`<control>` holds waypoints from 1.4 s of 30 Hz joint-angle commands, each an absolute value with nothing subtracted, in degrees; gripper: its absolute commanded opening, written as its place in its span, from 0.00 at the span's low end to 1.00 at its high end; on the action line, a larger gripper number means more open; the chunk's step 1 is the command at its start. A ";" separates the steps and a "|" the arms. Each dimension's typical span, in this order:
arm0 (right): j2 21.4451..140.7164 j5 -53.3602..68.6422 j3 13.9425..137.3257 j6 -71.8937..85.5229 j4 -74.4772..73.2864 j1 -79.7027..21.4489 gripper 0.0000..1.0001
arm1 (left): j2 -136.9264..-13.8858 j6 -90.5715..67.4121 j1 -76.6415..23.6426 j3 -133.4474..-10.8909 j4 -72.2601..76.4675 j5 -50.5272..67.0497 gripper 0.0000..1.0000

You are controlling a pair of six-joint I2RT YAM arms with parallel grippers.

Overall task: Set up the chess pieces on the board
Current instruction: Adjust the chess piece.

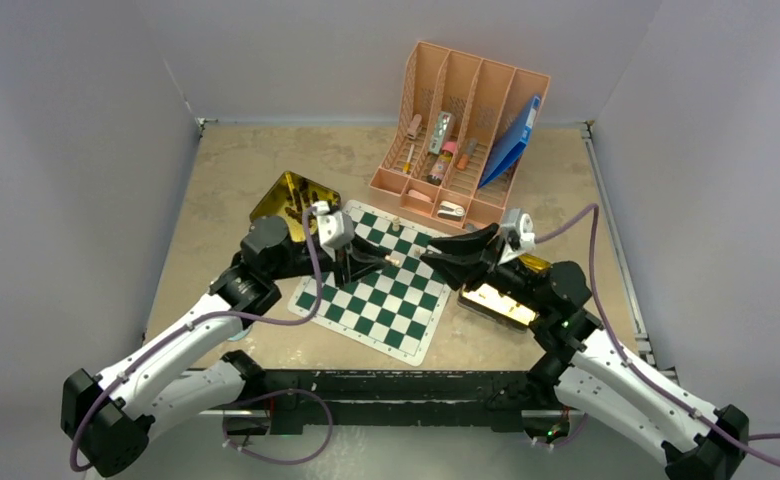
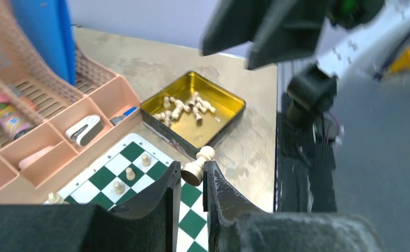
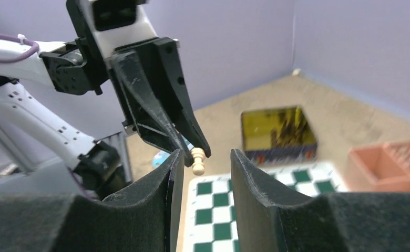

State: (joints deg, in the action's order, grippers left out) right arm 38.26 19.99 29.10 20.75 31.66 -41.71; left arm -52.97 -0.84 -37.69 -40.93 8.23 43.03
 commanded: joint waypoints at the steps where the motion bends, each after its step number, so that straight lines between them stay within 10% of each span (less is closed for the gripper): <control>1: 39.61 22.38 28.71 4.80 45.54 -41.92 0.40 | -50.90 -23.37 -37.80 -43.08 14.98 29.20 0.00; 16: 45.08 41.65 31.70 -3.84 51.87 -42.01 0.42 | -47.52 -40.76 -37.88 -41.56 20.20 35.65 0.00; 42: 48.64 38.47 33.14 -4.49 50.04 -43.69 0.26 | -50.79 -47.31 -37.88 -40.43 21.72 39.02 0.00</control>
State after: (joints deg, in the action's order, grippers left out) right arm 50.06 39.83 31.59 -4.12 47.05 -43.42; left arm -50.70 -44.80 -37.69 -39.09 18.72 37.74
